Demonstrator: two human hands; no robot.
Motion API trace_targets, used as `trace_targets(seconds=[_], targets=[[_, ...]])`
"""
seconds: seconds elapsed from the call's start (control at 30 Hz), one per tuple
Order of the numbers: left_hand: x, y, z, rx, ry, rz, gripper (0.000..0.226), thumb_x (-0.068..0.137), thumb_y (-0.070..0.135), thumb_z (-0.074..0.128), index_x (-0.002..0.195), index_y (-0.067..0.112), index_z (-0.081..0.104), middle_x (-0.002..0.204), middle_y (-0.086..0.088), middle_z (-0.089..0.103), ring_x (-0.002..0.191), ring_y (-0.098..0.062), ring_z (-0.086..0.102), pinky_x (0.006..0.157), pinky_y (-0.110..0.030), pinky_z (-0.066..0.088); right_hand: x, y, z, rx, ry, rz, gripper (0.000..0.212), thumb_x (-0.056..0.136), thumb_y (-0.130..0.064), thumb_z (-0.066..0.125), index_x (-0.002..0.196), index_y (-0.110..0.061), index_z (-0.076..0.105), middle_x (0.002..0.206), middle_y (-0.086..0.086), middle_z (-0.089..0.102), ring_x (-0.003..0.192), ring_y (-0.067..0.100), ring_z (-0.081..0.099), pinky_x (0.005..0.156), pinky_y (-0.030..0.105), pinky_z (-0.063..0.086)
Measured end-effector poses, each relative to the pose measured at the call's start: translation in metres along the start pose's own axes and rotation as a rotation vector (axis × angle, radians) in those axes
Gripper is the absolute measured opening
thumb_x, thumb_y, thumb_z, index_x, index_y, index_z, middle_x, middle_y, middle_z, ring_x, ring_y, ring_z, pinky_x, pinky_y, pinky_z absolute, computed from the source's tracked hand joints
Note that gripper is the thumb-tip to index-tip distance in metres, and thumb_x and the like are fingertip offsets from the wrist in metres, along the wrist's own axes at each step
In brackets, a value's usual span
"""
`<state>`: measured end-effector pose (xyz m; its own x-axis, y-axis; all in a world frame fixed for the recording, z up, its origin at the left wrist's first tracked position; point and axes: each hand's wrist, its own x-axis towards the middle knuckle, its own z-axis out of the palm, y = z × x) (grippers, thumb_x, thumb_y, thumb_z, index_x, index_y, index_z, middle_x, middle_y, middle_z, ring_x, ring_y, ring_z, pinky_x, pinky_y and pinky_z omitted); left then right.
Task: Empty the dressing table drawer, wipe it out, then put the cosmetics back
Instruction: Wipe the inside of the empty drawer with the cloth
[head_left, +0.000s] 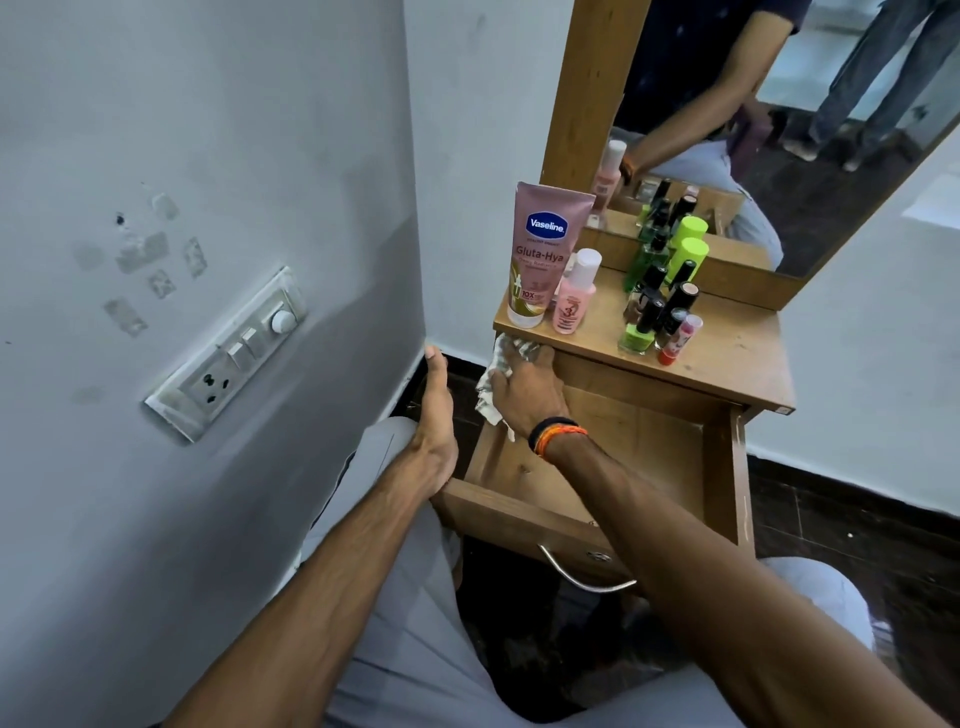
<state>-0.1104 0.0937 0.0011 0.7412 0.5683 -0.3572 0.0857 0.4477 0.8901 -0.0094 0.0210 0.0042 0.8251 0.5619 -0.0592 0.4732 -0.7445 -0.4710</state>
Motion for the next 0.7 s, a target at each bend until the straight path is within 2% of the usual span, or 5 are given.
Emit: trace_targets(seconds=[0.13, 0.27, 0.4, 0.53, 0.7], targets=[[0.002, -0.007, -0.010, -0.062, 0.032, -0.021, 0.111, 0.061, 0.103, 0.035, 0.152, 0.040, 0.033, 0.162, 0.004, 0.031, 0.151, -0.022, 0.024, 0.122, -0.056, 0.015, -0.041, 0.000, -0.012, 0.049, -0.137, -0.090, 0.047, 0.096, -0.036, 0.061, 0.140, -0.025, 0.051, 0.139, 0.012, 0.041, 0.111, 0.028, 0.060, 0.096, 0.033, 0.050], [-0.004, -0.002, -0.006, -0.074, 0.055, -0.010, 0.092, 0.082, 0.089, 0.024, 0.157, 0.034, 0.026, 0.167, 0.003, 0.016, 0.153, -0.021, 0.015, 0.123, -0.056, 0.010, -0.088, 0.007, -0.014, 0.024, -0.233, -0.205, 0.050, 0.089, -0.040, 0.070, 0.136, -0.030, 0.057, 0.136, 0.005, 0.047, 0.115, 0.021, 0.055, 0.093, 0.026, 0.045], [-0.006, 0.000, -0.007, -0.071, 0.046, -0.030, 0.104, 0.071, 0.096, 0.031, 0.156, 0.037, 0.027, 0.167, 0.002, 0.019, 0.152, -0.020, 0.017, 0.123, -0.056, 0.012, -0.066, 0.009, -0.011, 0.211, -0.205, -0.171, 0.044, 0.090, -0.018, 0.071, 0.132, -0.021, 0.060, 0.131, 0.003, 0.060, 0.096, 0.009, 0.064, 0.071, 0.007, 0.048], [-0.002, -0.001, -0.009, -0.085, 0.028, -0.064, 0.124, 0.050, 0.105, 0.038, 0.155, 0.040, 0.027, 0.166, 0.005, 0.020, 0.152, -0.020, 0.018, 0.123, -0.057, 0.008, -0.014, 0.014, -0.003, 0.113, -0.061, -0.104, 0.052, 0.100, -0.021, 0.052, 0.150, -0.024, 0.039, 0.154, 0.011, 0.026, 0.127, 0.030, 0.049, 0.109, 0.037, 0.041], [-0.005, 0.002, -0.006, -0.121, 0.043, -0.051, 0.123, 0.053, 0.101, 0.034, 0.156, 0.036, 0.025, 0.167, 0.004, 0.018, 0.153, -0.019, 0.013, 0.123, -0.055, 0.004, -0.010, 0.001, 0.014, 0.188, 0.043, 0.005, 0.059, 0.098, -0.032, 0.056, 0.152, -0.018, 0.037, 0.161, 0.011, 0.017, 0.146, 0.031, 0.027, 0.120, 0.040, 0.028]])
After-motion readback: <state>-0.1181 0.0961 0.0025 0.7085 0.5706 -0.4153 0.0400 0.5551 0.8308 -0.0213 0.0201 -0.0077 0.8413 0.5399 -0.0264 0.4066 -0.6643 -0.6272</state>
